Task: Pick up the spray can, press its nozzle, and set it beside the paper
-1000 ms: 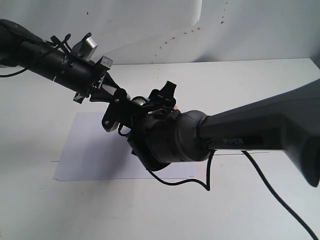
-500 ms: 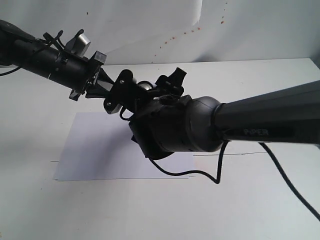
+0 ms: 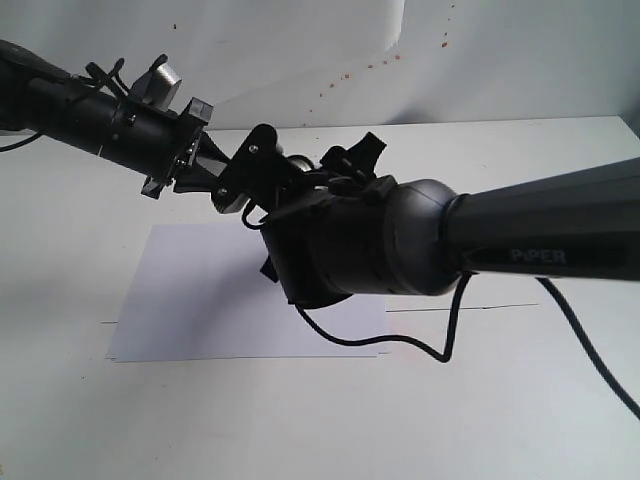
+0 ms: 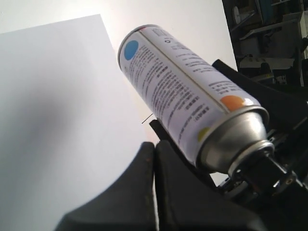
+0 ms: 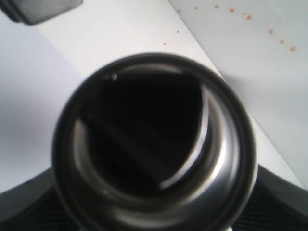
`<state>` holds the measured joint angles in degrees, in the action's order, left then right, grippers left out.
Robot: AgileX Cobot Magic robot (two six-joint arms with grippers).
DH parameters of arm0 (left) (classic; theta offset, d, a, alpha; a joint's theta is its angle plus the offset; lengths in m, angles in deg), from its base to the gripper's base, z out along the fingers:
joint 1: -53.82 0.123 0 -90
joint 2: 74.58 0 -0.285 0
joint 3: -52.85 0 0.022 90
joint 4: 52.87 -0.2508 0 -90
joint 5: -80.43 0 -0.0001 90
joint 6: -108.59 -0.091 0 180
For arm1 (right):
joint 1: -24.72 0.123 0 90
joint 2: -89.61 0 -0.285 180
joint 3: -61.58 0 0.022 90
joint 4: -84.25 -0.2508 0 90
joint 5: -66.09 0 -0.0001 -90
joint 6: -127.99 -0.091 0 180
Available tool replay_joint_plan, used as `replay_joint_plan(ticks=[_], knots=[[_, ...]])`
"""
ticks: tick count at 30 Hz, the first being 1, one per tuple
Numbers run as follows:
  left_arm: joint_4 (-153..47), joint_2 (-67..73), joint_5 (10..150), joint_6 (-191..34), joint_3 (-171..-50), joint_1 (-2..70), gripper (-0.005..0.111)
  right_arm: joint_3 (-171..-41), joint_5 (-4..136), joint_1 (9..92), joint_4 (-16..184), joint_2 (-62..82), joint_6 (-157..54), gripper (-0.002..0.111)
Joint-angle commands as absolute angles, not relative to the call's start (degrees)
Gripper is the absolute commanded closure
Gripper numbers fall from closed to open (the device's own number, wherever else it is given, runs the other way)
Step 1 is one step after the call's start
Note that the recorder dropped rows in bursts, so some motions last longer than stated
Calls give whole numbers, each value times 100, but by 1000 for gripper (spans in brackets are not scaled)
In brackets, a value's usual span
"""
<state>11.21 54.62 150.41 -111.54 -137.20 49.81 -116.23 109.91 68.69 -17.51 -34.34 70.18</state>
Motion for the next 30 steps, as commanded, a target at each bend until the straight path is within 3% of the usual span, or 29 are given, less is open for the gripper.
replay_joint_plan(ticks=[1, 20, 30], knots=[[1237, 5446, 15039, -11255, -13759, 4985, 107, -11698, 11221, 6872, -1570, -3292, 7080, 108], [1085, 4863, 15039, -11378, -13749, 4960, 107, -11698, 11046, 6858, -1570, -3521, 7080, 108], [854, 4849, 15039, -11354, -13749, 4584, 107, -11698, 10975, 6858, -1570, -3521, 7080, 108]])
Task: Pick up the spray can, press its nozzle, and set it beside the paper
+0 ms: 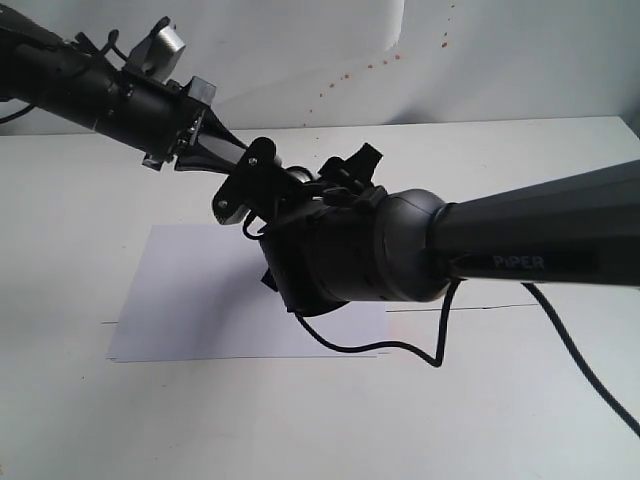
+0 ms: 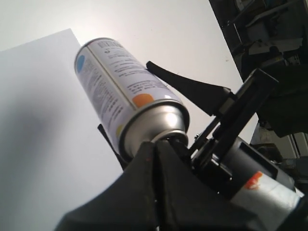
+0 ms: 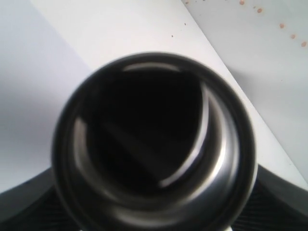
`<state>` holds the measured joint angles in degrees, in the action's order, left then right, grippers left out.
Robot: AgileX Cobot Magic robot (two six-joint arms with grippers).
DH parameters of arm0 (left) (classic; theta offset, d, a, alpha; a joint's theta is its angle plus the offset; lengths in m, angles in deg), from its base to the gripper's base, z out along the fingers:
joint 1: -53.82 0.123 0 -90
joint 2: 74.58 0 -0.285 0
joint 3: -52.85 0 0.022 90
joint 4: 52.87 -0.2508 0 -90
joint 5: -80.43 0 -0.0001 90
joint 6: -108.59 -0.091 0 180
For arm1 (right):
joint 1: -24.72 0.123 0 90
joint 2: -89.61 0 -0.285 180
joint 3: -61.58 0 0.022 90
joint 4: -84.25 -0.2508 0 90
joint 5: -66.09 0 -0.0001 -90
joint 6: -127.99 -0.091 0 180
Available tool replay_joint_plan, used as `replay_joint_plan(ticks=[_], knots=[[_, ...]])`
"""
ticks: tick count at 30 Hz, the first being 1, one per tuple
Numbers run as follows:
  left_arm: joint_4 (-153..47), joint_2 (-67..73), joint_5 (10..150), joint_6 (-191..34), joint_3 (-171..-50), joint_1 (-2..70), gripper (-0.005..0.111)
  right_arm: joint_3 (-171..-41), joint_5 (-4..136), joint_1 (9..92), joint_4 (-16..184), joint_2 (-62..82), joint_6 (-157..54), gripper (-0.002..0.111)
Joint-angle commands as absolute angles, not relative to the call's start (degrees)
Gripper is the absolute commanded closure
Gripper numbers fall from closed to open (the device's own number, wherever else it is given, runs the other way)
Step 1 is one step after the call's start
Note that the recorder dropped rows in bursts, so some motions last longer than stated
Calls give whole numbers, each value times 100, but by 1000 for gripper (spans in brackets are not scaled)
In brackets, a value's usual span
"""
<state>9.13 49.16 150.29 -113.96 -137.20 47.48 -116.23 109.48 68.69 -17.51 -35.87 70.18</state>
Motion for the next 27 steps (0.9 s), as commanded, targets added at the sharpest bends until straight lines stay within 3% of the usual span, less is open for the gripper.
replay_joint_plan(ticks=[1, 27], knots=[[826, 4849, 15039, -11354, -13749, 4575, 107, -11698, 10975, 6858, -1570, -3521, 7080, 108], [738, 4849, 15039, -11257, -13749, 4560, 107, -11698, 10810, 6858, -1570, -3521, 7080, 108]])
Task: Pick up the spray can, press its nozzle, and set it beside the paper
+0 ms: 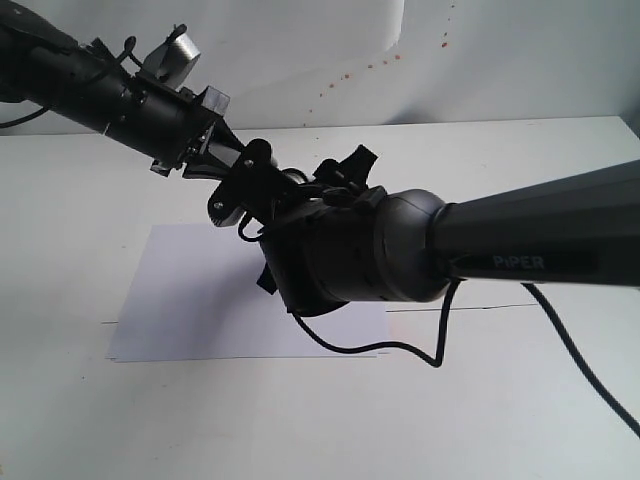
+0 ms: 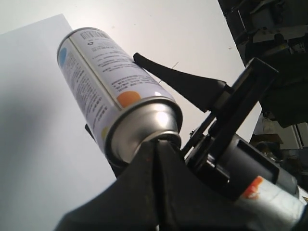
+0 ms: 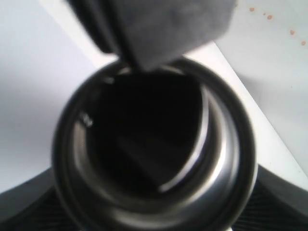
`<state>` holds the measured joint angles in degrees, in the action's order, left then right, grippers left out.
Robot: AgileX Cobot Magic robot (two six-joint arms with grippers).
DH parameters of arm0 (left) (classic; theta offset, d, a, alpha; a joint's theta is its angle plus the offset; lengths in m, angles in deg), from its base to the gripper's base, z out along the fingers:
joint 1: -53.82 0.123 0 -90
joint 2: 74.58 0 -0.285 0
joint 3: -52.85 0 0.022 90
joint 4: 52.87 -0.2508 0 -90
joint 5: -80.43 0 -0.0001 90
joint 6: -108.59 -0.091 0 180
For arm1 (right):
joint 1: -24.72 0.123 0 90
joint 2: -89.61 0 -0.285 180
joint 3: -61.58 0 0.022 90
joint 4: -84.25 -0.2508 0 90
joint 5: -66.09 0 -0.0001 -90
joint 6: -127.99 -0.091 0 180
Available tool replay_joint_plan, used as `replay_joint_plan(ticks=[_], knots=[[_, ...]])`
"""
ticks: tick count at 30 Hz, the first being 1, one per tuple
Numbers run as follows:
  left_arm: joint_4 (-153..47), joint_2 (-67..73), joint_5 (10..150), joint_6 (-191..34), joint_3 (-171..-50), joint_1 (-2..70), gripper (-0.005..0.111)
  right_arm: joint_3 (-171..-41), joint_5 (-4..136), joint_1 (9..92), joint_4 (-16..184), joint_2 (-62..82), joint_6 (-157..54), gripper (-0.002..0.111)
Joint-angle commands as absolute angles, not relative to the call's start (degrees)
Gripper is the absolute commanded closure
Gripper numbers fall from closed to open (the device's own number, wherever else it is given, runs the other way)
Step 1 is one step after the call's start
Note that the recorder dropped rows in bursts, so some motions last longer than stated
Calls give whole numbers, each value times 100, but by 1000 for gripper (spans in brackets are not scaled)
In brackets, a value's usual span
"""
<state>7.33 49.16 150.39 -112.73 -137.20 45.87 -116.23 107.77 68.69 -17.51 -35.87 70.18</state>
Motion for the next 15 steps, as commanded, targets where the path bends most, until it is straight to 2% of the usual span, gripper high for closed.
replay_joint_plan(ticks=[1, 5, 15], knots=[[739, 4849, 15039, -11257, -13749, 4560, 107, -11698, 10810, 6858, -1570, -3521, 7080, 108], [1131, 4849, 15039, -11500, -13760, 4741, 107, -11698, 10895, 6858, -1570, -3521, 7080, 108], [1513, 4452, 15039, -11552, -13750, 5863, 107, -11698, 11347, 6869, -1570, -3323, 7080, 108]])
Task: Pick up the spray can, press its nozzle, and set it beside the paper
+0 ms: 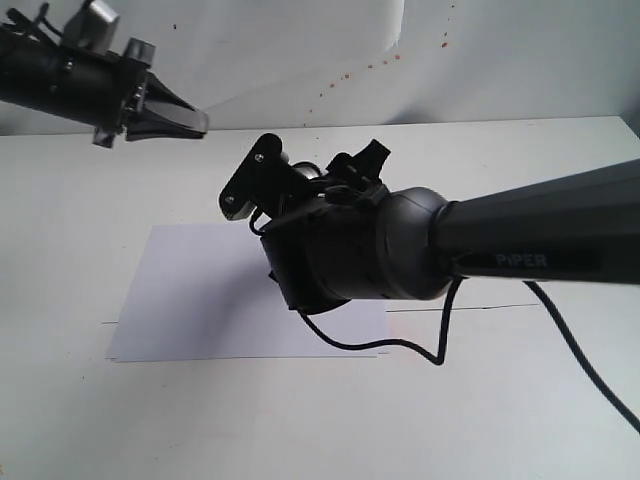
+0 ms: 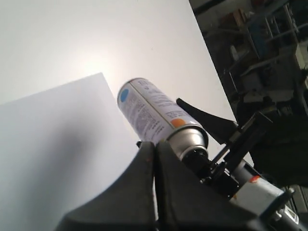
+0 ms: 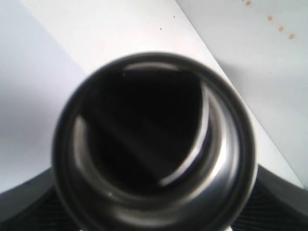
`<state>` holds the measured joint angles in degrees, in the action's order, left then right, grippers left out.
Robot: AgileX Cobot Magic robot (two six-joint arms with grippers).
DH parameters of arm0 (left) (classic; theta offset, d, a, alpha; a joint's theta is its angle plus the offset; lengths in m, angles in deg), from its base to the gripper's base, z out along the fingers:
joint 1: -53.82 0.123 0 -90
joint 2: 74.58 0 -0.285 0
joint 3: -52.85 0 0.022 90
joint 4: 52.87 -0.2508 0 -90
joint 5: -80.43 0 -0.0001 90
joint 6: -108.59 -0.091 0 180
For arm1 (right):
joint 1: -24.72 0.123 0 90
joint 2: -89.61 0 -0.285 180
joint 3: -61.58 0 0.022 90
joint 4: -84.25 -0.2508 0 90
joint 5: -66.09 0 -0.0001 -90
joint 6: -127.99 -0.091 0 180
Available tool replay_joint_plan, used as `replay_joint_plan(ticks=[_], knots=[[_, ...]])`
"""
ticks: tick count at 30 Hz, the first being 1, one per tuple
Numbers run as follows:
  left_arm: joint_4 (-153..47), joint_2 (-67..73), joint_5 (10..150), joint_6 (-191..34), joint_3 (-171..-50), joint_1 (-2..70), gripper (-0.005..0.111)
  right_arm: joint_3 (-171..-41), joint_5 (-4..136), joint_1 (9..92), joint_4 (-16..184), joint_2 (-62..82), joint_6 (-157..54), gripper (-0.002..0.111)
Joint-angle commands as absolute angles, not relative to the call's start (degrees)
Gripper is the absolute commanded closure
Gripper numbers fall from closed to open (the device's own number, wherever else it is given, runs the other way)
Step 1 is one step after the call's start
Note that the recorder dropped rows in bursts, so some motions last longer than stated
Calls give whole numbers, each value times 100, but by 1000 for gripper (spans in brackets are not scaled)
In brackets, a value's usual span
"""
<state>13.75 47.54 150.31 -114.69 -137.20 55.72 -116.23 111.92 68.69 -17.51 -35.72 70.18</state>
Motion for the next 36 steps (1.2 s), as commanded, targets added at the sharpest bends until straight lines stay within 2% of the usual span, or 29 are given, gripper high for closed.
replay_joint_plan(ticks=[1, 5, 9, 17, 27, 36], knots=[[1513, 4388, 15039, -11597, -13750, 5930, 107, -11698, 11378, 6869, -1570, -3308, 7080, 108], [1487, 3973, 15034, -11846, -13593, 6080, 107, -11698, 11483, 6869, -1570, -3124, 7080, 108], [1190, 3443, 14187, -11846, -13179, 6104, 107, -11698, 11205, 6869, -1570, -2905, 7031, 108], [1165, 1899, 11786, -12094, -11327, 6104, 107, -11499, 10703, 6878, -1570, -2814, 6617, 108], [1165, -565, 9660, -12117, -9231, 6104, 107, -11127, 9910, 6881, -1570, -2654, 6193, 108], [1001, -2770, 8919, -12117, -7600, 6104, 107, -11127, 9563, 6881, -1570, -2159, 6080, 108]])
